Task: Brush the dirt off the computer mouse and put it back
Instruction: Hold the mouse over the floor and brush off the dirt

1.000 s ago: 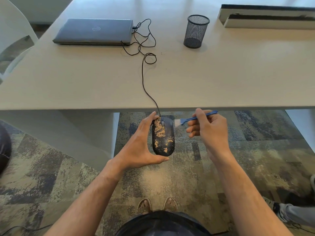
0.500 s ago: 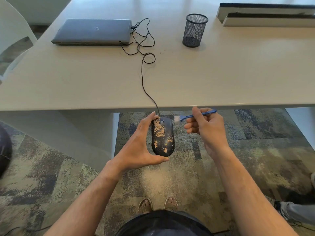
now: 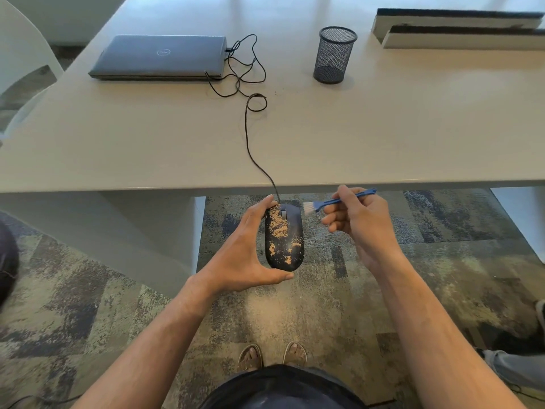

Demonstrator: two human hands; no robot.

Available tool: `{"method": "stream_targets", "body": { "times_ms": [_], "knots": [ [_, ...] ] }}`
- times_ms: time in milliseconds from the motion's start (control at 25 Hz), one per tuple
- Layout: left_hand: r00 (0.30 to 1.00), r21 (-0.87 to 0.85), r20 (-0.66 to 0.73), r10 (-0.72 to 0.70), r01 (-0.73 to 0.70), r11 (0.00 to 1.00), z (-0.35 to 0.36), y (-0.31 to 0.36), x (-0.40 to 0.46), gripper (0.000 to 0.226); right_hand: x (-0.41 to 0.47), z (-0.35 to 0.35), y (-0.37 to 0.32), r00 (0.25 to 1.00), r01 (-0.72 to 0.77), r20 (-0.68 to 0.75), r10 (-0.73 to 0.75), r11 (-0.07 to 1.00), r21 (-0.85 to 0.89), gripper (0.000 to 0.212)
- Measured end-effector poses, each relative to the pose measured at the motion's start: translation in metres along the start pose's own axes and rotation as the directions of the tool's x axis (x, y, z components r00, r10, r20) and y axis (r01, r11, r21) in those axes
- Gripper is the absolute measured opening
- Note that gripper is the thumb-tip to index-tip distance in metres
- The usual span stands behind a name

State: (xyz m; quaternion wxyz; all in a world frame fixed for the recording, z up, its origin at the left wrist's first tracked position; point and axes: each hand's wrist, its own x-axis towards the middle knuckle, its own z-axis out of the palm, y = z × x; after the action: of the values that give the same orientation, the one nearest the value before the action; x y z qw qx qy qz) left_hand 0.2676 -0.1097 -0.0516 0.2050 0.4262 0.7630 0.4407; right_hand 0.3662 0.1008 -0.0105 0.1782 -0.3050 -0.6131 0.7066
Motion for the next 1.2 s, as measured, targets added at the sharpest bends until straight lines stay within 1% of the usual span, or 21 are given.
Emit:
{"method": "stream_targets", "body": {
  "times_ms": [80, 160, 200, 320, 400, 440, 520, 600, 640, 800, 880, 1000, 1040, 1200],
  "knots": [
    [1.000, -0.003, -0.005, 0.007, -0.007, 1.000, 0.002, 0.001, 0.001, 0.125, -0.001, 0.008, -0.003, 0.998, 0.012, 0.068, -0.014, 0.999, 0.033, 0.028],
    [1.000, -0.006, -0.007, 0.011, -0.011, 1.000, 0.003, 0.001, 0.002, 0.124, -0.004, 0.015, -0.001, 0.993, 0.008, 0.118, -0.009, 1.000, 0.009, 0.028],
    [1.000, -0.005, -0.007, 0.015, -0.015, 1.000, 0.004, 0.000, 0.003, 0.124, -0.005, 0.015, 0.001, 0.993, 0.000, 0.121, 0.001, 1.000, -0.008, 0.028],
    [1.000, -0.001, -0.008, 0.015, -0.015, 1.000, 0.004, -0.002, 0.001, 0.124, -0.010, 0.004, 0.005, 0.998, -0.034, 0.055, 0.035, 0.999, -0.018, 0.027],
    [1.000, -0.001, -0.017, 0.013, -0.013, 1.000, 0.005, -0.003, 0.001, 0.124, -0.011, -0.005, 0.006, 1.000, -0.028, -0.009, 0.028, 0.999, -0.030, 0.027],
    [1.000, -0.001, -0.021, 0.013, -0.013, 1.000, 0.005, -0.004, 0.001, 0.124, -0.012, -0.006, 0.006, 1.000, -0.023, -0.015, 0.023, 1.000, -0.015, 0.027],
    [1.000, -0.001, -0.024, 0.009, -0.009, 1.000, 0.006, -0.003, 0.001, 0.125, -0.017, 0.001, 0.006, 0.998, -0.025, 0.049, 0.024, 0.999, 0.037, 0.027],
    [1.000, -0.002, -0.027, 0.011, -0.011, 1.000, 0.006, -0.002, 0.003, 0.124, -0.023, 0.009, 0.010, 0.993, -0.020, 0.117, 0.016, 0.999, 0.038, 0.028],
    [1.000, -0.003, -0.029, 0.011, -0.011, 1.000, 0.005, -0.002, 0.004, 0.124, -0.025, 0.010, 0.013, 0.994, -0.017, 0.113, 0.013, 0.999, 0.032, 0.028],
    [0.999, -0.006, -0.039, -0.006, 0.006, 1.000, 0.003, -0.002, 0.002, 0.125, -0.027, -0.007, 0.013, 1.000, -0.009, -0.027, 0.010, 0.999, 0.033, 0.028],
    [0.999, -0.009, -0.040, -0.015, 0.014, 1.000, 0.002, -0.001, 0.002, 0.125, -0.028, -0.009, 0.011, 1.000, -0.001, -0.016, 0.002, 0.997, 0.072, 0.028],
    [0.999, -0.005, -0.040, -0.012, 0.012, 1.000, 0.003, 0.000, 0.004, 0.125, -0.031, 0.004, 0.016, 0.997, 0.001, 0.080, -0.010, 0.995, 0.104, 0.027],
    [0.999, -0.005, -0.038, -0.011, 0.011, 1.000, 0.003, 0.000, 0.004, 0.125, -0.032, 0.006, 0.018, 0.996, 0.000, 0.087, -0.008, 0.995, 0.096, 0.027],
    [0.999, 0.000, -0.039, -0.014, 0.014, 1.000, 0.002, -0.002, 0.000, 0.125, -0.032, -0.007, 0.022, 0.999, -0.015, -0.037, 0.019, 0.996, 0.090, 0.028]
  ]
}}
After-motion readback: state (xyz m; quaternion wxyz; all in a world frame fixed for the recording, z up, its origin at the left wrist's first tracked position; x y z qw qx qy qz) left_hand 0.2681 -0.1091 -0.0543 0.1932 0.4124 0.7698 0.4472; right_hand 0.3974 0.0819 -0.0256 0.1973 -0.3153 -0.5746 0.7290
